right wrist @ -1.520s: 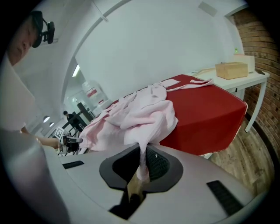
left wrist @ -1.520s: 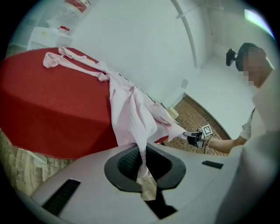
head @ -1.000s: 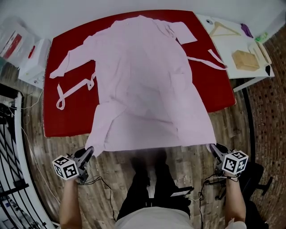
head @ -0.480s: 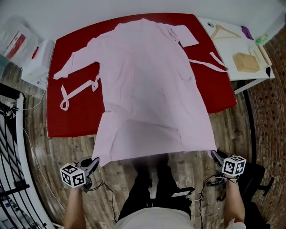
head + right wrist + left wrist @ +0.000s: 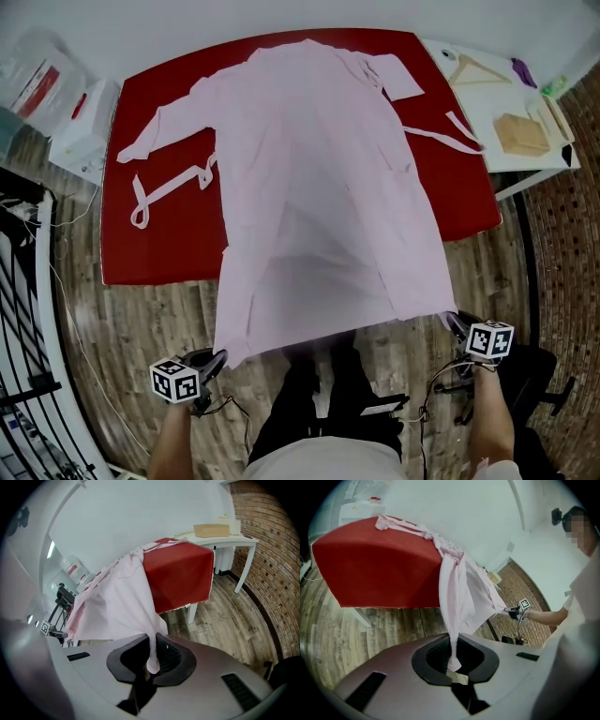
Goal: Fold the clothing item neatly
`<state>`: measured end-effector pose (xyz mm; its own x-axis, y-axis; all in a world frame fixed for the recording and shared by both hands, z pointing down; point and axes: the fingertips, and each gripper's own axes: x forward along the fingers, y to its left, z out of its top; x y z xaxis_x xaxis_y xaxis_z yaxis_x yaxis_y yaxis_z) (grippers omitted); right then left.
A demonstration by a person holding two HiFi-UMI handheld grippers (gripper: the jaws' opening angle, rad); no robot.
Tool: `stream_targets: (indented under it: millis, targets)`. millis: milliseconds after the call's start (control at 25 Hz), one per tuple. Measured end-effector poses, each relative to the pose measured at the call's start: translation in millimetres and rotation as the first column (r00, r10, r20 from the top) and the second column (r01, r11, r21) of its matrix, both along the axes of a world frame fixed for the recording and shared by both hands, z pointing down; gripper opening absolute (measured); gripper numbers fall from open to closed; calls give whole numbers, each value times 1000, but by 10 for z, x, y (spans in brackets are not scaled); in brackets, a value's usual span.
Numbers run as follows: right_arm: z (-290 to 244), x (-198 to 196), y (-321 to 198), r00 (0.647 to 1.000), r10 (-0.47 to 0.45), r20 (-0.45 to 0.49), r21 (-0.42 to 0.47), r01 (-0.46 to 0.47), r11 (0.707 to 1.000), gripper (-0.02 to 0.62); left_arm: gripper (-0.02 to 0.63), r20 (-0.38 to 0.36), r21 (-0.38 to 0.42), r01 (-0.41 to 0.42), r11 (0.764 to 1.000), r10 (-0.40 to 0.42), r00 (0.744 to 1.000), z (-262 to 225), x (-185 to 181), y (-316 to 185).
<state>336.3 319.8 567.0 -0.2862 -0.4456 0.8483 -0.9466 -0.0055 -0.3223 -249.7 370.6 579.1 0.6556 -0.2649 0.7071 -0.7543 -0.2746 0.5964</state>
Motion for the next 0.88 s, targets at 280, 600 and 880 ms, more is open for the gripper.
stream_targets:
  millis: [280, 600, 880]
  targets:
    - [462, 72, -137, 999, 26, -35, -54, -27, 998, 35, 15, 48, -24, -5, 1000, 6, 999, 469, 224, 91]
    - [1042, 12, -407, 995, -14, -97, -109, 3, 994, 35, 15, 160, -23, 4, 1000, -1, 987, 1156, 293, -171]
    - [1344, -1, -720, 992, 12, -125, -90, -24, 996, 37, 15, 187, -30, 28, 999, -22, 982, 1476, 373, -415]
